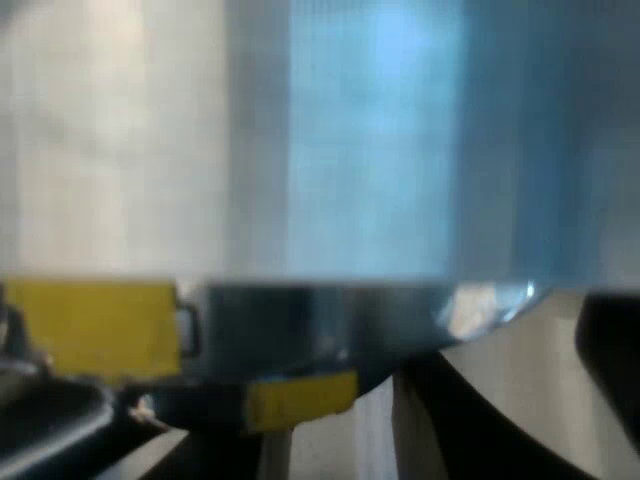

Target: Put the handle in the coffee machine

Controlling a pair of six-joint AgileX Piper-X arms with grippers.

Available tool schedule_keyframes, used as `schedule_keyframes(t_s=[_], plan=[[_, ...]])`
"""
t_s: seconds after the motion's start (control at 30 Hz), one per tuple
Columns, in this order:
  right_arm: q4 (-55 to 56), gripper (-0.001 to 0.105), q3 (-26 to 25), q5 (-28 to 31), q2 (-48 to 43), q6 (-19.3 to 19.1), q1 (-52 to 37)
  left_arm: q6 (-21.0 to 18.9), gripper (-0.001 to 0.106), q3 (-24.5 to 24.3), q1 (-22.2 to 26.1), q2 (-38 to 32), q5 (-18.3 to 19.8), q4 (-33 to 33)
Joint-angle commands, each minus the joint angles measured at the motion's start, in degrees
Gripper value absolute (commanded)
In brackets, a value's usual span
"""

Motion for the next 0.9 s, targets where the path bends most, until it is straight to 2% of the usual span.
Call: schedule_keyframes(t_s=[0.03, 0.43, 0.6, 0.8, 0.83, 0.9], plan=[[0.0, 0.03, 1.7, 0.1, -5.9, 0.3, 0.2, -0.6, 0.0, -0.1, -0.8, -0.6, 4.2, 0.9], [4.4, 0.03, 16.1, -0.4, -15.3, 2.7, 1.6, -3.2, 0.0, 4.0, -0.8, -0.6, 4.7, -2.2], [5.9, 0.03, 21.1, -3.2, -20.0, 2.9, 3.5, -4.0, 0.0, 4.0, -0.8, -0.6, 4.7, -2.3], [16.6, 0.03, 24.7, -6.7, -27.3, 9.4, 6.1, -6.1, 0.0, 4.0, -1.5, -0.7, 4.9, -1.4], [19.3, 0.03, 25.1, -8.6, -29.0, 11.2, 6.4, -6.2, 0.0, 4.0, -2.6, -1.1, 4.6, -0.4], [23.2, 0.03, 25.6, -12.2, -31.8, 12.1, 6.8, -6.2, 0.0, 4.0, -4.7, -2.0, 4.3, 0.4]])
